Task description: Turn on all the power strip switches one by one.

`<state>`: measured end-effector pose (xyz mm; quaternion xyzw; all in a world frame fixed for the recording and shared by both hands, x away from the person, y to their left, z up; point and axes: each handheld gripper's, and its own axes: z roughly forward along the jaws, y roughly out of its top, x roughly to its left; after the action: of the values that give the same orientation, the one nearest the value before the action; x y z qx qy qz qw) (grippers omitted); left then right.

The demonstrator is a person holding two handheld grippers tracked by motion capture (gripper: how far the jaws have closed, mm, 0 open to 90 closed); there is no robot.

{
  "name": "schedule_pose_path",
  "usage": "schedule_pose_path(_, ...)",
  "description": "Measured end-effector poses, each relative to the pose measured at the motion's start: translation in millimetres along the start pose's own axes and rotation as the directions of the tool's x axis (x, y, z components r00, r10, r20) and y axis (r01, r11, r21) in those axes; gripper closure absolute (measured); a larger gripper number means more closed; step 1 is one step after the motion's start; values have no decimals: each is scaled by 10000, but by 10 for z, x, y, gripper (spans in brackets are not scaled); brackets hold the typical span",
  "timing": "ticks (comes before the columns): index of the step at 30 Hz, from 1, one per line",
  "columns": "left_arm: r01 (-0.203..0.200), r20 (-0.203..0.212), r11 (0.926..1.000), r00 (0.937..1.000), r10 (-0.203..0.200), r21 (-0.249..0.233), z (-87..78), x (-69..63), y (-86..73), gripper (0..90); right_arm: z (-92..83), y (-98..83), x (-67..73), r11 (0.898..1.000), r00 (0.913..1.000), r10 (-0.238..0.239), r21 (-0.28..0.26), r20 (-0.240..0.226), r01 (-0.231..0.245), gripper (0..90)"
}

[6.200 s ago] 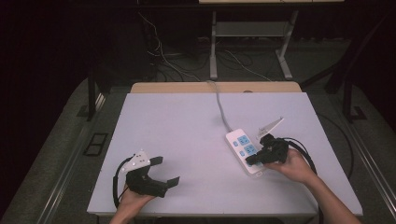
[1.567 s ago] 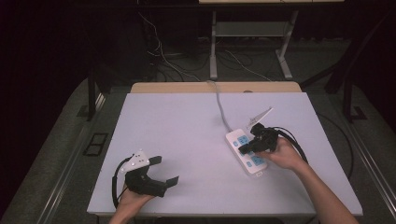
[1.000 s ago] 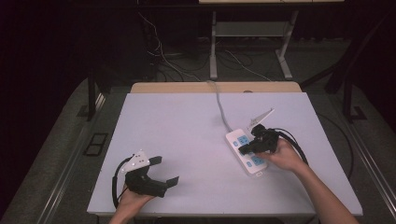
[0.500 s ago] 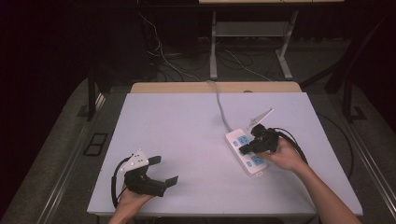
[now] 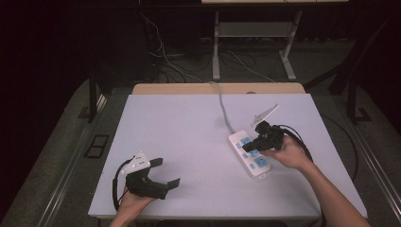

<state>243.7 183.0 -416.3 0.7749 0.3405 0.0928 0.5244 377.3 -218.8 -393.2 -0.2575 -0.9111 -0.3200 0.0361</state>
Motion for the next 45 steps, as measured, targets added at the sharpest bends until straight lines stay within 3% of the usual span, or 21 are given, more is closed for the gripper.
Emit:
schedule_pose_path(14, -20, -13, 10000, 10000, 20, 14, -8, 12, 0, 0, -74, 175, -65, 9999, 10000, -24, -118, 16, 24, 900)
schedule_pose_path(45, -18, -11, 10000, 10000, 18, -6, -13, 19, 0, 0, 146, 220, -250, 9995, 9994, 309, -44, -156, -310, 900)
